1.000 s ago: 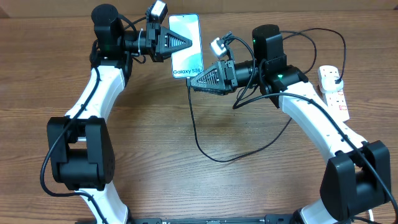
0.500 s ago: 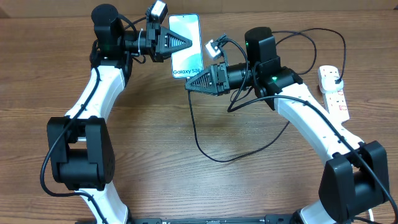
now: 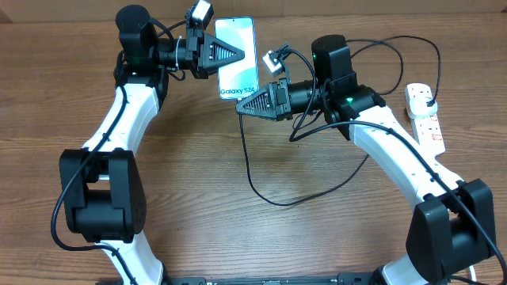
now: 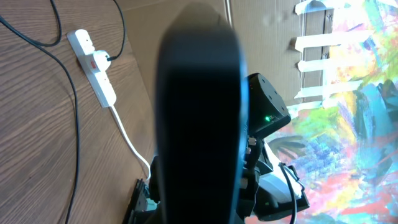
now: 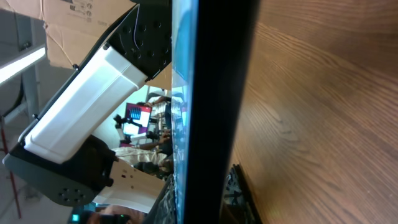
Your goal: Plug charger to phone and switch on socket
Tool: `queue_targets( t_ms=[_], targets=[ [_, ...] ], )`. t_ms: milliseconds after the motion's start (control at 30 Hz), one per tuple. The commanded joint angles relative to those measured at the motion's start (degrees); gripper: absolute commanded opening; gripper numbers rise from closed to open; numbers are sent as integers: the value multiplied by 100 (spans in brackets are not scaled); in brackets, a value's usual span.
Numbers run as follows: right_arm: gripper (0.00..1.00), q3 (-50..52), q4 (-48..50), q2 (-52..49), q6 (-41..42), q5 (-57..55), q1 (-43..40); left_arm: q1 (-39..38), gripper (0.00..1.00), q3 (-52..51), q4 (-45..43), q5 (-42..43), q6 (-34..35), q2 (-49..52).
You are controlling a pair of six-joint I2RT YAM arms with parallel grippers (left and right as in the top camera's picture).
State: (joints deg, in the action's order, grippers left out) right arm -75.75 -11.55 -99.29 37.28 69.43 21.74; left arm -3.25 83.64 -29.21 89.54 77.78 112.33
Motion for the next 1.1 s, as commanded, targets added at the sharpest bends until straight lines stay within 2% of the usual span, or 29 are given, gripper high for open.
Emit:
queue_targets(
  t_ms=[0,600,1067],
  targets=[
    [4,-111,70,13,356,-476,4,11,4,9,0,101,-70,-184],
    [4,-114,455,13,734,-1167,4,-26,4,9,4,103,-92,-184],
    [4,-114,697,13,793,-1198,4,-109,4,9,7,103,-92,-184]
  ],
)
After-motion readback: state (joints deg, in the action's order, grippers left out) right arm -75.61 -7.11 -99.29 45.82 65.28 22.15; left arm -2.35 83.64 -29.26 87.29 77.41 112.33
